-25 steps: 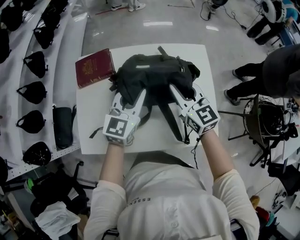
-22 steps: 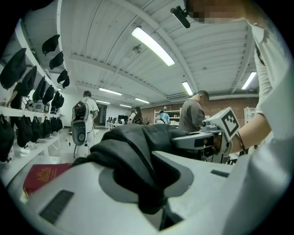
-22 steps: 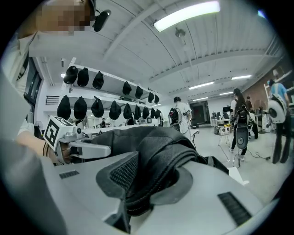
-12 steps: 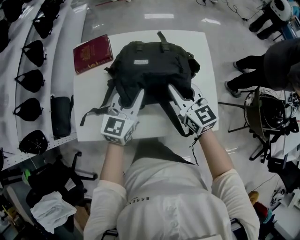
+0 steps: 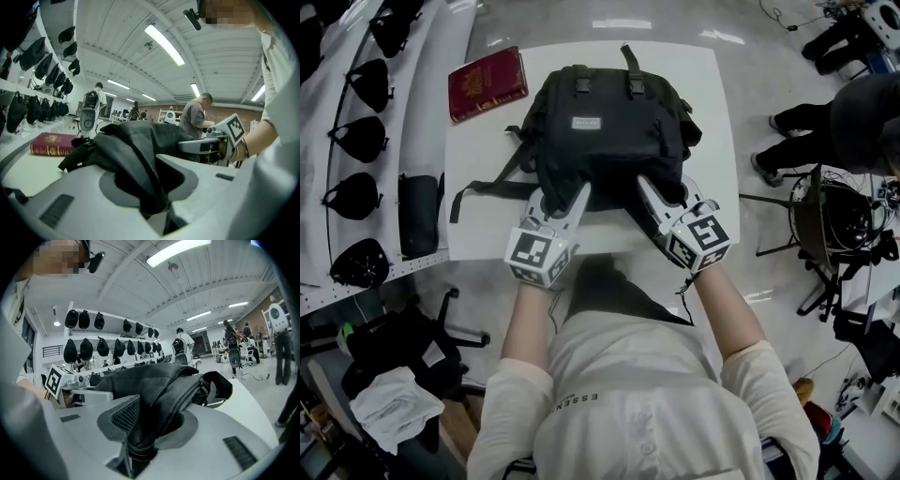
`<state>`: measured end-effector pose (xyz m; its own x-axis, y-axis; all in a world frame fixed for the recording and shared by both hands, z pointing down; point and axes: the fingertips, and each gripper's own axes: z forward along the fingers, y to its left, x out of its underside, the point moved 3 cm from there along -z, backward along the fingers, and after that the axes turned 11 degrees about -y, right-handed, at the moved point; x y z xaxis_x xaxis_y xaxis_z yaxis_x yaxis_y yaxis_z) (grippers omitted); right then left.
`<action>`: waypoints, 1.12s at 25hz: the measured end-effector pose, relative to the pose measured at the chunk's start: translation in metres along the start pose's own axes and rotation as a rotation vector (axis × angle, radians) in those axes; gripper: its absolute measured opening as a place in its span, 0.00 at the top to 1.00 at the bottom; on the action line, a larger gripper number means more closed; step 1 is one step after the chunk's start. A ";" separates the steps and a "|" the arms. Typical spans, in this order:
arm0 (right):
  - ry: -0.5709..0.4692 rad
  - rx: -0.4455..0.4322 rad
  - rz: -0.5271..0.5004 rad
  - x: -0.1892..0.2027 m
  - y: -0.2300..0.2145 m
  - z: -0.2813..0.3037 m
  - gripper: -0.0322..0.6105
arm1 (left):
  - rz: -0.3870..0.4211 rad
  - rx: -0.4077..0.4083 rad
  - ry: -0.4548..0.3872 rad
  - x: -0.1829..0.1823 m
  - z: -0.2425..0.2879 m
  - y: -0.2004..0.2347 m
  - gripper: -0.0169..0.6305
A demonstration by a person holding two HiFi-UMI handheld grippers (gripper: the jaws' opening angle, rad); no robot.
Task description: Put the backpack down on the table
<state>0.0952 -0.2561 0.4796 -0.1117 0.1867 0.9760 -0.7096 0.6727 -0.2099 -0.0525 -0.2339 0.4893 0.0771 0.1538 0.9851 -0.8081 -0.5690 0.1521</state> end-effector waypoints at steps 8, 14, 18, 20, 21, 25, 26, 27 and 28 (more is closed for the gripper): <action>0.048 0.022 0.057 0.035 0.011 -0.021 0.78 | -0.061 0.010 0.064 0.034 -0.020 -0.013 0.83; 0.072 0.033 0.092 0.059 0.014 -0.032 0.76 | -0.093 0.015 0.078 0.057 -0.030 -0.019 0.83; 0.083 0.039 0.110 0.073 0.014 -0.037 0.75 | -0.096 0.020 0.063 0.071 -0.034 -0.022 0.83; 0.087 0.040 0.116 0.078 0.015 -0.039 0.75 | -0.091 0.025 0.052 0.076 -0.036 -0.024 0.83; 0.089 0.040 0.117 0.081 0.015 -0.040 0.75 | -0.085 0.032 0.046 0.079 -0.037 -0.024 0.83; 0.098 0.039 0.109 0.088 0.015 -0.043 0.74 | -0.075 0.054 0.025 0.087 -0.039 -0.026 0.83; 0.099 0.038 0.105 0.090 0.015 -0.043 0.74 | -0.076 0.051 0.020 0.088 -0.040 -0.025 0.83; 0.100 0.036 0.102 0.091 0.015 -0.043 0.74 | -0.077 0.046 0.015 0.089 -0.040 -0.025 0.83; 0.099 0.034 0.099 0.091 0.015 -0.043 0.74 | -0.080 0.041 0.011 0.089 -0.040 -0.025 0.82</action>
<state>0.1049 -0.1982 0.5631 -0.1140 0.3219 0.9399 -0.7218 0.6232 -0.3010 -0.0488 -0.1734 0.5702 0.1339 0.2087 0.9688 -0.7753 -0.5868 0.2336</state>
